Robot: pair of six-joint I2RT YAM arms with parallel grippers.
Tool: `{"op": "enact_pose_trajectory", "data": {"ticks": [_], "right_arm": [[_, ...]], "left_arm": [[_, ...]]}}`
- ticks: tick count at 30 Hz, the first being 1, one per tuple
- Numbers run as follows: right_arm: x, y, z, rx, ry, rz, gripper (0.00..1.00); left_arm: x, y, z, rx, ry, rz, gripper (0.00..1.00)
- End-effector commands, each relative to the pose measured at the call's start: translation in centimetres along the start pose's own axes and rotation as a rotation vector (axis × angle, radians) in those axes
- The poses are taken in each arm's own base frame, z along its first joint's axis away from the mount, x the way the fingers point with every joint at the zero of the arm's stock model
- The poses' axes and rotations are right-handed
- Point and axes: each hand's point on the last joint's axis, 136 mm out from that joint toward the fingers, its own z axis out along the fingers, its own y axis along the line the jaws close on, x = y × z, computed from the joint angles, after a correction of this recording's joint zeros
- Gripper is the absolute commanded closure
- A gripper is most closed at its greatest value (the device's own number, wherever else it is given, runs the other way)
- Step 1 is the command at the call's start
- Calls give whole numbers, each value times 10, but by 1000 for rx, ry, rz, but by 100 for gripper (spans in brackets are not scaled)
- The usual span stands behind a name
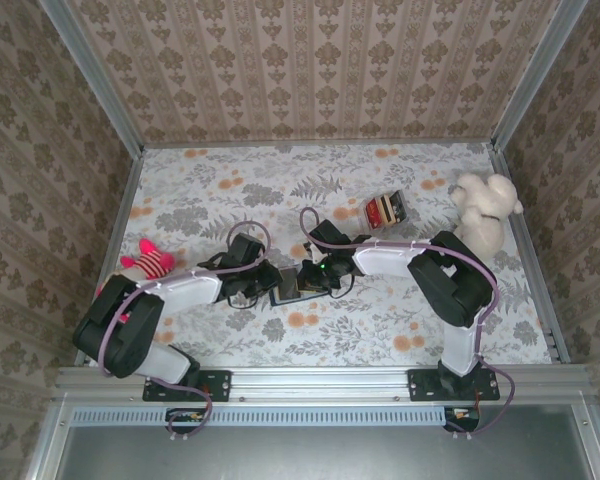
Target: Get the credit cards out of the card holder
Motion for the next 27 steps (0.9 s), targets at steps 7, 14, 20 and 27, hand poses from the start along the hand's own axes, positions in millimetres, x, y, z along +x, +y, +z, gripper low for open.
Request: {"op": "enact_pose_trajectory", "data": {"ticks": [7, 14, 20, 27], "right_arm": [[1, -7, -13, 57, -25, -28, 88], [1, 23, -24, -82, -43, -74, 83], [8, 11, -15, -25, 5, -41, 77], [11, 4, -7, 14, 30, -30, 75]], "left_arm": [[4, 18, -3, -53, 15, -9, 81], [6, 18, 0, -48, 30, -8, 82], [2, 5, -6, -18, 23, 23, 83], [-6, -8, -13, -10, 8, 72, 84]]}}
